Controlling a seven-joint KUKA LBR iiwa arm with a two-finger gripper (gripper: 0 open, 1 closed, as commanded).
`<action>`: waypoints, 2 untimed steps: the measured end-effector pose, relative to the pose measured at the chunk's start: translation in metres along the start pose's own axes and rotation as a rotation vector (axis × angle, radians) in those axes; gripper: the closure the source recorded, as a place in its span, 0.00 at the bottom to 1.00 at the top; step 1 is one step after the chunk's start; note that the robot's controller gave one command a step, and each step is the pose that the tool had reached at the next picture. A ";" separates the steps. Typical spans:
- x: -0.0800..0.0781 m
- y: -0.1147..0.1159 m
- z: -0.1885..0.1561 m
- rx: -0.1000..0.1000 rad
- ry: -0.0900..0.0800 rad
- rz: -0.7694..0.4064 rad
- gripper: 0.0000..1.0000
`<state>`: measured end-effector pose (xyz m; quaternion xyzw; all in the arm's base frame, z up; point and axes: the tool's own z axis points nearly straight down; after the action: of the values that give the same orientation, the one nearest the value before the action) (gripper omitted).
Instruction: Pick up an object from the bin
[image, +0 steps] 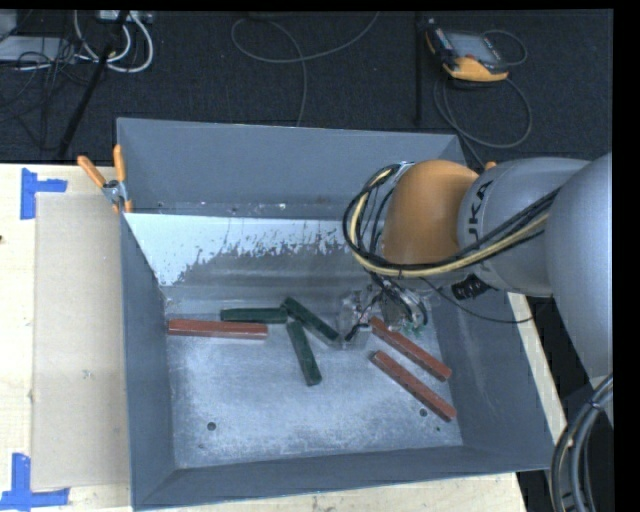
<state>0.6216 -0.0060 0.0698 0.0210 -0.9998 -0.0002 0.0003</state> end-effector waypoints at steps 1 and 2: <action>0.000 0.000 0.000 0.000 0.000 -0.001 1.00; 0.003 -0.034 -0.031 0.001 -0.004 0.230 1.00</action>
Offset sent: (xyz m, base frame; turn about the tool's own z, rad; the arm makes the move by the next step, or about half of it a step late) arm 0.0000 0.0000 0.0000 0.0000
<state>0.6202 -0.0406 0.1011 -0.0936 -0.9956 0.0004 -0.0019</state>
